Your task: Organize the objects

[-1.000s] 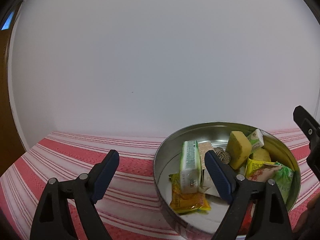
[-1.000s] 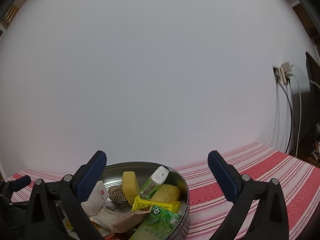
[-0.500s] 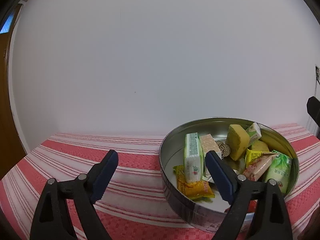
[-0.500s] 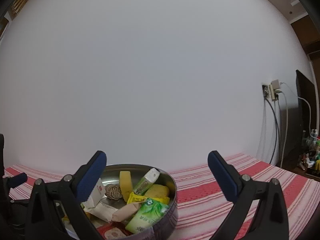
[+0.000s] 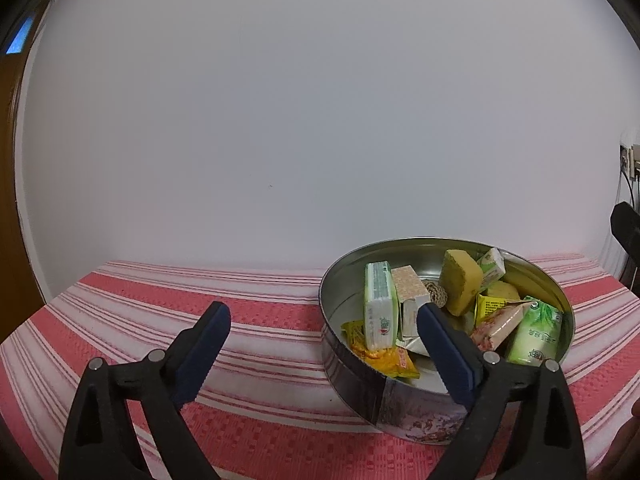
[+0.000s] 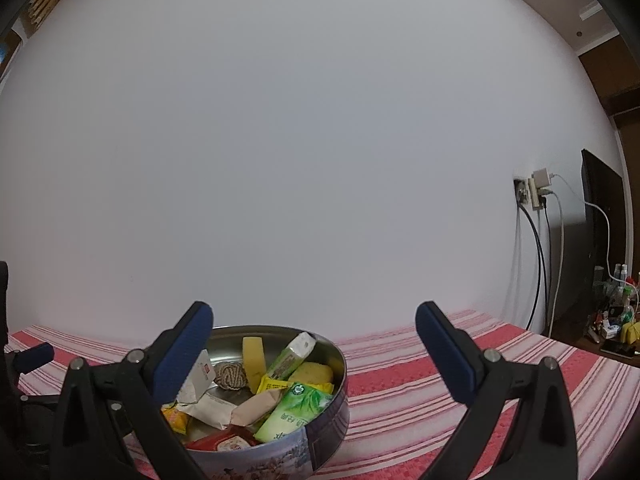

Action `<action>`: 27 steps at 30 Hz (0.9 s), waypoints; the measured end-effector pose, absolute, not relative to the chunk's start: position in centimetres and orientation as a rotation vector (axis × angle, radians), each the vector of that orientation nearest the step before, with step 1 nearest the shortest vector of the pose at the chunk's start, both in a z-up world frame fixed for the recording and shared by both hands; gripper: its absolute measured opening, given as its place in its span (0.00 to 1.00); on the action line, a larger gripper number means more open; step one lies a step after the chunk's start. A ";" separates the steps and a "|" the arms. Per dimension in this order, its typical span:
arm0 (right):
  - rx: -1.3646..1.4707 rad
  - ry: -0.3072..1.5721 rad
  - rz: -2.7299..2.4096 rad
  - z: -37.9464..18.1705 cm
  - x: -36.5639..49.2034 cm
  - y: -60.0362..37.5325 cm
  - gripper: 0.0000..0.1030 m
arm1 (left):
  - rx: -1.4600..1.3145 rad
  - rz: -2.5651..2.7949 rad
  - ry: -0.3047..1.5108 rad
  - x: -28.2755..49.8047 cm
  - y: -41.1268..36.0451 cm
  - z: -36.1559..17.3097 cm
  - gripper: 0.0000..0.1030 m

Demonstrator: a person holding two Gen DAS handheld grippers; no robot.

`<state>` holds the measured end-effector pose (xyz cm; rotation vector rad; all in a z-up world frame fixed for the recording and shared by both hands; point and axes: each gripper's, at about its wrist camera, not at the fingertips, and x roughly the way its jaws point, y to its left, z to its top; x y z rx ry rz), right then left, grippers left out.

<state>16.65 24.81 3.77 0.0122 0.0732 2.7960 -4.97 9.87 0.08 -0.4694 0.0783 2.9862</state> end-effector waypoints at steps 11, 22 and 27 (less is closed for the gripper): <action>0.058 0.045 2.785 4.0 18.4 24.1 1.00 | -0.446 2.993 0.063 -3.9 9.3 0.2 0.94; 0.072 0.029 2.793 3.9 19.1 23.5 1.00 | -0.441 2.995 0.070 -3.5 9.0 0.2 0.94; 0.071 0.029 2.789 4.0 19.2 23.1 1.00 | -0.446 2.994 0.076 -3.4 9.0 0.3 0.94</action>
